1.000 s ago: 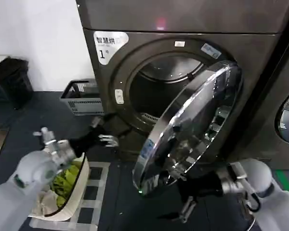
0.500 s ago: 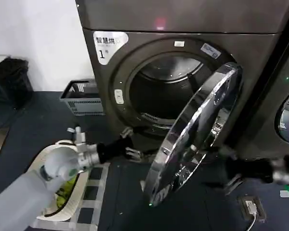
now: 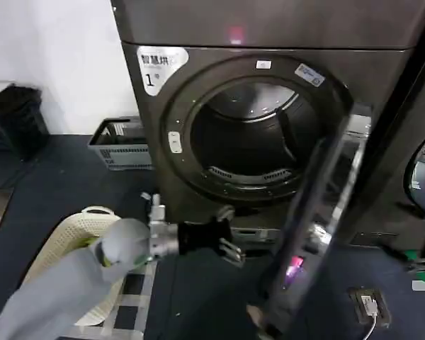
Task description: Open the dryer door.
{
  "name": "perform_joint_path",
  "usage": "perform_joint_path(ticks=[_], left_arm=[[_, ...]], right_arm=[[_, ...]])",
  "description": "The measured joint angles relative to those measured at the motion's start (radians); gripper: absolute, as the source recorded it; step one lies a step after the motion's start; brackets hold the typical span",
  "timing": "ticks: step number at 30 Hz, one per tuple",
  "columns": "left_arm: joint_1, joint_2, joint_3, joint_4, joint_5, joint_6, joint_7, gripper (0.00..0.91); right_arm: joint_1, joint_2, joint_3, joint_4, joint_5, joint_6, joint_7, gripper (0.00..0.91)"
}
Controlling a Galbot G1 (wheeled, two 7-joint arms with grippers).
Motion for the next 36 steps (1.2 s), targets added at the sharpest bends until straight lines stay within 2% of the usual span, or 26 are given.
perform_joint_path(ticks=[2,4,10,12,20,26,36], left_arm=[[-0.017,-0.024,0.028,0.012,0.009,-0.004,-0.01,0.907],[-0.037,-0.048,0.056,0.024,0.022,-0.016,-0.018,0.907],[-0.102,-0.132,0.148,0.062,0.044,-0.025,-0.076,0.907],[-0.123,-0.159,0.172,0.074,0.038,-0.024,-0.075,0.907],[-0.202,-0.244,0.245,0.134,0.037,-0.033,-0.072,0.907],[-0.249,-0.327,0.294,0.192,0.059,-0.046,-0.094,0.907],[-0.293,-0.515,0.366,0.339,0.106,-0.079,-0.174,0.907]], right_arm=[[-0.024,0.026,0.049,0.017,0.011,0.007,0.109,0.907],[-0.048,0.052,0.093,0.039,-0.007,-0.006,0.237,0.907],[-0.083,0.123,0.173,0.12,-0.002,-0.105,0.623,0.907],[-0.092,0.135,0.195,0.145,-0.018,-0.119,0.71,0.907],[-0.113,0.13,0.295,0.202,-0.027,-0.256,1.059,0.907],[-0.132,0.109,0.394,0.175,-0.024,-0.282,1.152,0.907],[-0.175,0.053,0.593,0.087,-0.015,-0.257,1.168,0.907]])
